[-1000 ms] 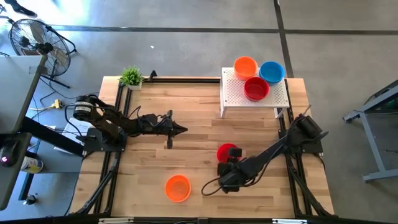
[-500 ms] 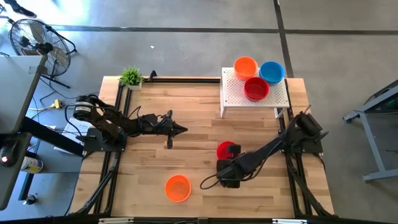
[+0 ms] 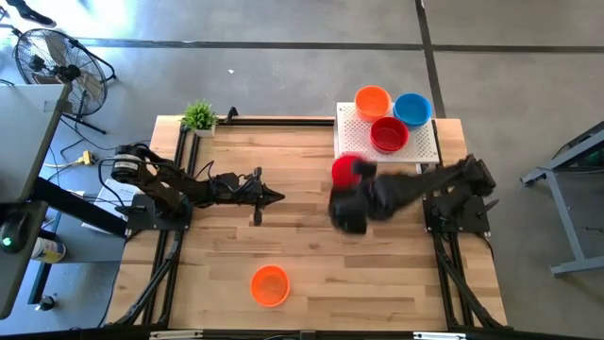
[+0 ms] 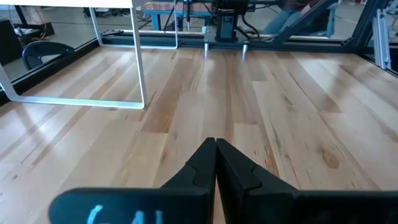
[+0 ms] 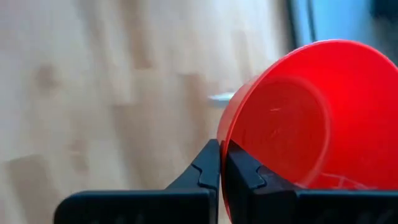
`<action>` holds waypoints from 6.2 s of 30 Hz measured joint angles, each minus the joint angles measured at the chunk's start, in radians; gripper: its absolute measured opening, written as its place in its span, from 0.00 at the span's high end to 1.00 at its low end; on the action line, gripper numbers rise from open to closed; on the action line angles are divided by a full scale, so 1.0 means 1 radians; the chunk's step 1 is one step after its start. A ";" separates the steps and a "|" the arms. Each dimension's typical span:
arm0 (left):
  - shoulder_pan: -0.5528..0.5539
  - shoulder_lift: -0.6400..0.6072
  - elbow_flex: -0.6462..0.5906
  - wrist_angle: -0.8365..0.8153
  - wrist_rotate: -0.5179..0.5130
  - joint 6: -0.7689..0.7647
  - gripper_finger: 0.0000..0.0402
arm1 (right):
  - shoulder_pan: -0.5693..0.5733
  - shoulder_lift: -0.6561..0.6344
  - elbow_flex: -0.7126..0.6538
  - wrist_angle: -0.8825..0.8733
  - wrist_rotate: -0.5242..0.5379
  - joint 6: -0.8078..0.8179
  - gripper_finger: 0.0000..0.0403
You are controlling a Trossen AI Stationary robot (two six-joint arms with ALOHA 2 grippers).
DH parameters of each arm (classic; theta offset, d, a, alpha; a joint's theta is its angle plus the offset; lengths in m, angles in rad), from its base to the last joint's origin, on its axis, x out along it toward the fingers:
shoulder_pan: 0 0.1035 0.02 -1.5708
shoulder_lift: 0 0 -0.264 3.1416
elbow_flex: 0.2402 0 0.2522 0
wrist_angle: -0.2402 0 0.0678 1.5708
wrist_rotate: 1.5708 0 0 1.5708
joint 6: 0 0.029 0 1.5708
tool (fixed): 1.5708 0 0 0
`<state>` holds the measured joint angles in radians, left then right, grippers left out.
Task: Pick & Place Mini bowls
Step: Stack the red bowl on top of the red bowl on the shelf, then stack the orange bowl on top of the orange bowl on the shelf
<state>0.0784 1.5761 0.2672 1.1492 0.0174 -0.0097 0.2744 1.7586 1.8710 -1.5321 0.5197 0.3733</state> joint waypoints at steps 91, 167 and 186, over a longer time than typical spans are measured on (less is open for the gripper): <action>-0.088 -0.016 0.064 -0.414 0.151 -0.076 0.98 | -0.285 -0.759 -1.276 1.847 -0.655 -0.558 1.00; 0.089 0.336 0.829 -1.038 0.084 -0.273 1.00 | -0.095 -0.758 -1.445 2.071 -0.433 -0.647 1.00; 0.118 0.327 0.851 -1.126 0.118 -0.081 0.82 | -0.095 -0.758 -1.445 2.044 -0.413 -0.663 1.00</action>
<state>0.1968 1.9027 1.1179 0.0230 0.1357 -0.0904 0.1795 1.0004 0.4259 0.5117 0.1070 -0.2900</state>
